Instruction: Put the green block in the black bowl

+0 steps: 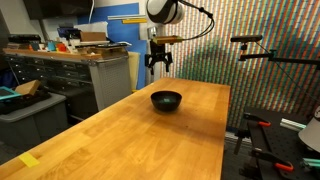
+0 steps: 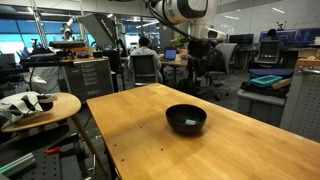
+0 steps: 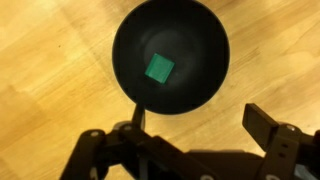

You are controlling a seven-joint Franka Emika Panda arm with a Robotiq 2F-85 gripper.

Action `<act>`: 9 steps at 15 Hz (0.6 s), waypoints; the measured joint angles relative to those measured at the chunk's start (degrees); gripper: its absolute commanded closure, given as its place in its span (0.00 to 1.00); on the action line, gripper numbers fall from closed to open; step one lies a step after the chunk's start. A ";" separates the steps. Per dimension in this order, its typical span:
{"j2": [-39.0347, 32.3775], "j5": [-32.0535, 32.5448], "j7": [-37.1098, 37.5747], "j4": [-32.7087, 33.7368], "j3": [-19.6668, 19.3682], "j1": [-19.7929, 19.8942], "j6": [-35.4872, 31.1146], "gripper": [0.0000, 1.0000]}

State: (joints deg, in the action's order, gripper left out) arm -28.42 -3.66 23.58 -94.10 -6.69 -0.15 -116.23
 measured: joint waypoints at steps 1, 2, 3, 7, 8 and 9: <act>0.58 0.00 -2.53 1.67 0.46 0.27 3.49 0.00; 1.02 0.00 -5.04 3.53 0.94 0.50 7.05 0.00; 1.18 0.00 -7.34 5.42 1.36 0.62 10.36 0.00; -0.31 0.00 -13.34 14.00 2.76 0.72 21.25 0.00; -0.70 0.01 -13.40 15.07 2.85 0.66 21.80 0.00; -0.73 0.01 -13.39 14.83 2.85 0.65 21.73 0.00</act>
State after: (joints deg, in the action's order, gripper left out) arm -29.15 -3.65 10.19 -79.27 -3.84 0.50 -94.50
